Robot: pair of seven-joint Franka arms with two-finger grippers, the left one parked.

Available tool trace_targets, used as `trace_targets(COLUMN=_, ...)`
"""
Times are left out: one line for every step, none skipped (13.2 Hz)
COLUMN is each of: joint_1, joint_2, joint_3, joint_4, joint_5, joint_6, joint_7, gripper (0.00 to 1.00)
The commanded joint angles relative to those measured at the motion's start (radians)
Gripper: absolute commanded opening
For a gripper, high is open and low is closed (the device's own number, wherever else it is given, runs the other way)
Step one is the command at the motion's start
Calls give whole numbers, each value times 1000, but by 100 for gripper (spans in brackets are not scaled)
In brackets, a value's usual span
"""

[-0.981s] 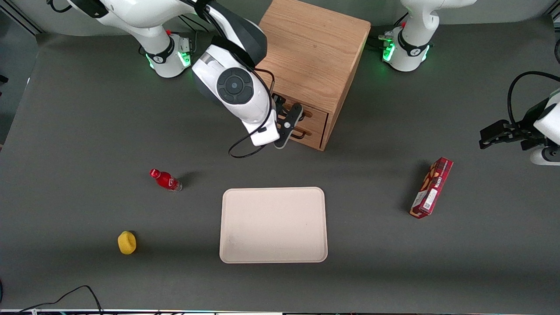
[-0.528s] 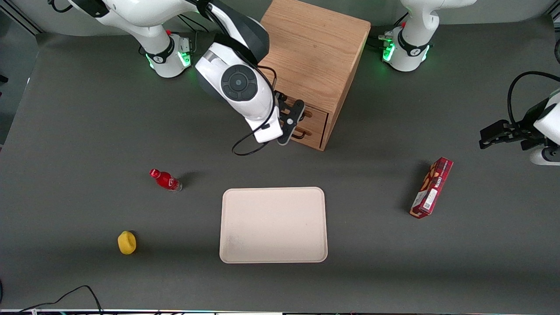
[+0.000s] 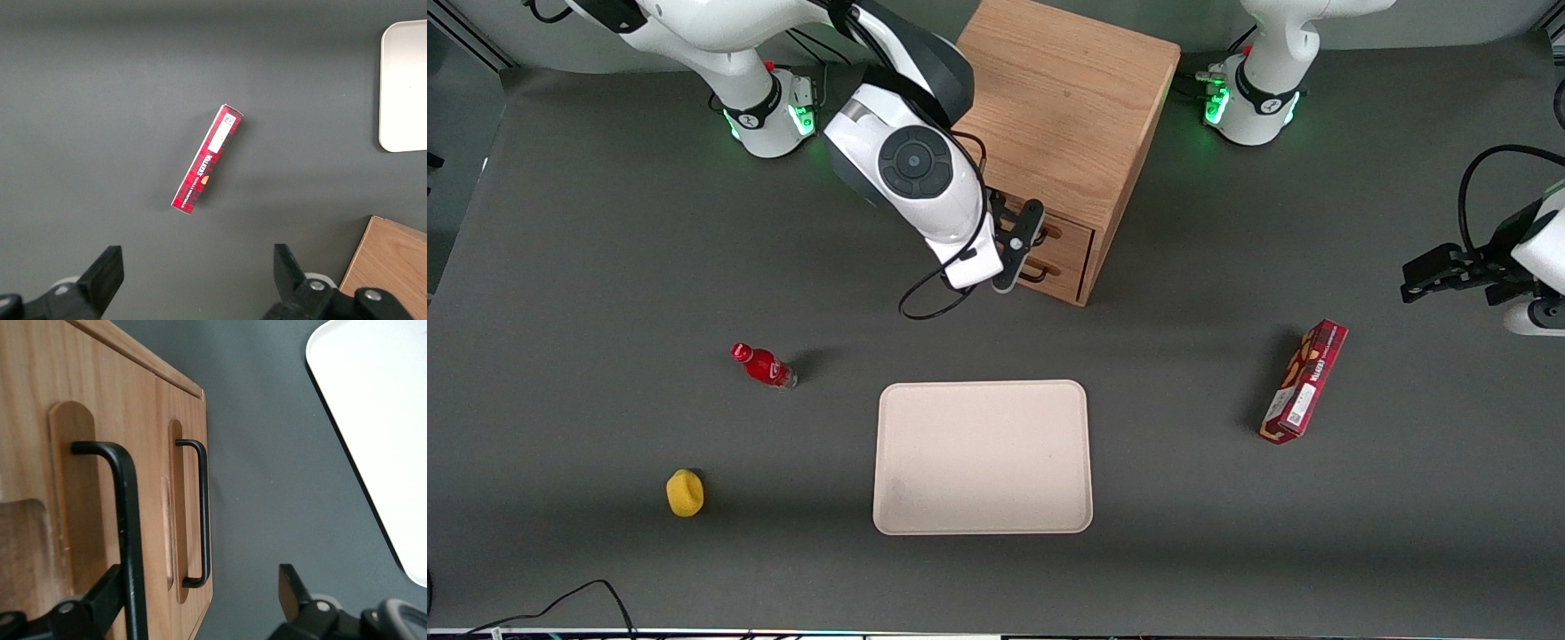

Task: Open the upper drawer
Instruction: 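Pull the upper drawer outward by its handle with the right gripper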

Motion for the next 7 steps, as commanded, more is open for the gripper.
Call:
trace_targets(joint_1=-14, joint_2=-13, joint_3=1, joint_4=-35, joint_5=-28, joint_6=46, joint_7=-47, gripper=100)
trace_targets(joint_1=-15, joint_2=-10, joint_3=-7, joint_4=-35, joint_5=-28, joint_6=58, joint_7=-64, gripper=100)
trace_targets(joint_1=-15, joint_2=-5, joint_3=-11, joint_4=-33, joint_5=-29, joint_6=63, joint_7=-72, gripper=100)
trace_targets(joint_1=-15, joint_2=-4, joint_3=-25, joint_4=-33, joint_5=-31, joint_6=69, joint_7=-84, gripper=100)
trace_targets(joint_1=-15, joint_2=-4, joint_3=-39, joint_4=-30, joint_5=-34, joint_6=69, joint_7=-104, gripper=100)
trace_targets(joint_1=-15, joint_2=-4, joint_3=-53, joint_4=-29, joint_5=-32, joint_6=69, joint_7=-133, gripper=100)
trace_targets(joint_1=-13, joint_2=-4, joint_3=-74, joint_4=-26, joint_5=-31, joint_6=69, joint_7=-145, gripper=100)
